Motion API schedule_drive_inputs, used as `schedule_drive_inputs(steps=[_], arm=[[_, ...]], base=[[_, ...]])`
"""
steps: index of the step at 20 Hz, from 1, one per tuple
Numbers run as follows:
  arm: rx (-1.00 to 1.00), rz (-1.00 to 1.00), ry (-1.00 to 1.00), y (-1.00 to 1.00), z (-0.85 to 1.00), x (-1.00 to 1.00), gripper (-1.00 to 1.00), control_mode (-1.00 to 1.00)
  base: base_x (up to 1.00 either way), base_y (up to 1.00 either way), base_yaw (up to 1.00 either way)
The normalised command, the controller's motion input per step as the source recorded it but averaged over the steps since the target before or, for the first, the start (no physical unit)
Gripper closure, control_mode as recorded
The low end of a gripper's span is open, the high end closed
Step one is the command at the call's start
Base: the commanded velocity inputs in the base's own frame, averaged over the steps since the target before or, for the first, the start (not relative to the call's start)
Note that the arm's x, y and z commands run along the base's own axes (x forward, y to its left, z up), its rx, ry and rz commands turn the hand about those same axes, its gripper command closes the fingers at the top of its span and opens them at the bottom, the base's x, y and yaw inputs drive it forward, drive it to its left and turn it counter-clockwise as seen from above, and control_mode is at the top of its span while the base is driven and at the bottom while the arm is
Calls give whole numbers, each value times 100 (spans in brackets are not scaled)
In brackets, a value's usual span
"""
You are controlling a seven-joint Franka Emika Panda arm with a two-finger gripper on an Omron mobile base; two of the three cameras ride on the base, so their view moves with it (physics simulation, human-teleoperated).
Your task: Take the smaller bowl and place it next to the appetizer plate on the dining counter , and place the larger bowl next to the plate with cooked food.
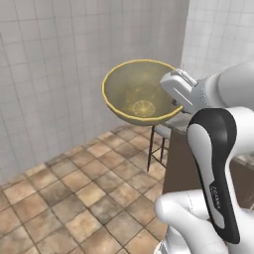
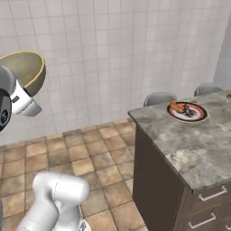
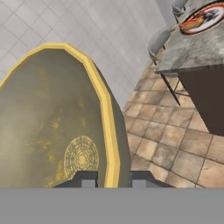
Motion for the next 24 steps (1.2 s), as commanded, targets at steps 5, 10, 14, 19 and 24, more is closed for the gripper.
schedule_drive_inputs(steps=[5, 10, 14, 19, 24], arm=[[0, 0, 0, 0, 0, 0, 100, 100], [0, 0, 0, 0, 0, 0, 100, 100], [0, 0, 0, 0, 0, 0, 100, 100], [0, 0, 0, 0, 0, 0, 100, 100], [0, 0, 0, 0, 0, 0, 100, 100]], base=[[29, 39, -36], [37, 58, -33], [45, 62, -41], [40, 55, -47], [38, 60, -48]])
